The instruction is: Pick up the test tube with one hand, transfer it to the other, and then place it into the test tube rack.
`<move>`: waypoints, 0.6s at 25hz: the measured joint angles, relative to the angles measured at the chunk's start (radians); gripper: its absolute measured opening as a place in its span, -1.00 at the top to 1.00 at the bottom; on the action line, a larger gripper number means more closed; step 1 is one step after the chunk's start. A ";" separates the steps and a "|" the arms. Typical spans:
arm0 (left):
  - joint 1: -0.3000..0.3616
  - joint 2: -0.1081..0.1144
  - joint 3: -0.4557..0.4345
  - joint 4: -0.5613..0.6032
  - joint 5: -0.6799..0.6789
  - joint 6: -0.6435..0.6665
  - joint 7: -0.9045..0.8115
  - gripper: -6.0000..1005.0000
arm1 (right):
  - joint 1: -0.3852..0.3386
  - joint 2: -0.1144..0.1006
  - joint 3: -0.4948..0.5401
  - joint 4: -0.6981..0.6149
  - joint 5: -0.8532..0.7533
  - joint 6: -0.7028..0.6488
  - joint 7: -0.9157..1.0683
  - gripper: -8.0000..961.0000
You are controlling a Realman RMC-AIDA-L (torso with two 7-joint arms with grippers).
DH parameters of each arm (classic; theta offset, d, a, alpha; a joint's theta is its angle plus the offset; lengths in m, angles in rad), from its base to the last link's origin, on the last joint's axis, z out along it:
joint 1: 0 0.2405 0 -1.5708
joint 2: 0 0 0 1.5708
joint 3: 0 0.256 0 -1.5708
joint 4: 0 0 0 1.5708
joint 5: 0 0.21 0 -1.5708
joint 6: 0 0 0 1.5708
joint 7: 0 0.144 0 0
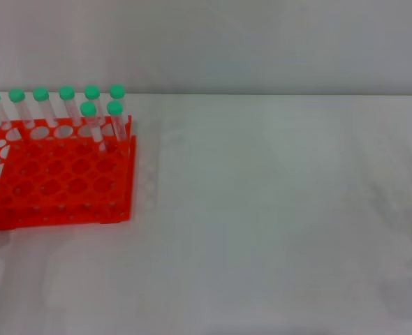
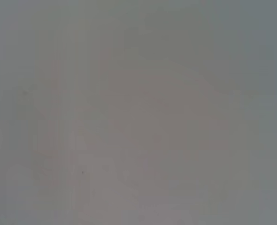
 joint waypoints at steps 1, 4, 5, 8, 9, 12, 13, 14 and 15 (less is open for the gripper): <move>0.000 0.000 0.000 0.000 0.000 0.000 -0.001 -0.76 | 0.000 0.000 0.000 0.000 0.000 -0.002 0.000 -0.53; 0.000 0.000 0.000 -0.002 0.000 -0.001 -0.003 -0.76 | 0.000 0.000 0.001 0.000 0.000 -0.005 -0.001 -0.53; 0.000 0.000 0.000 -0.002 0.000 -0.001 -0.003 -0.76 | 0.000 0.000 0.002 0.000 0.000 -0.005 -0.001 -0.53; 0.000 0.000 0.000 -0.003 0.000 -0.004 -0.005 -0.76 | 0.001 0.000 0.012 0.000 0.000 -0.001 0.004 -0.53; 0.001 0.000 0.000 -0.002 0.000 -0.007 -0.005 -0.76 | 0.002 0.001 0.018 0.000 0.000 0.004 0.007 -0.53; 0.003 0.000 0.000 -0.001 0.000 -0.015 -0.005 -0.76 | 0.002 0.003 0.023 0.001 0.000 0.011 0.007 -0.53; 0.004 0.000 0.000 -0.001 0.000 -0.018 -0.005 -0.76 | 0.002 0.003 0.023 0.002 0.000 0.011 0.007 -0.53; 0.006 -0.001 0.000 -0.001 0.000 -0.022 -0.005 -0.76 | 0.002 0.003 0.023 0.003 0.000 0.012 0.007 -0.53; 0.007 -0.001 0.001 -0.001 0.000 -0.026 -0.005 -0.76 | 0.002 0.003 0.023 0.005 0.000 0.012 0.008 -0.53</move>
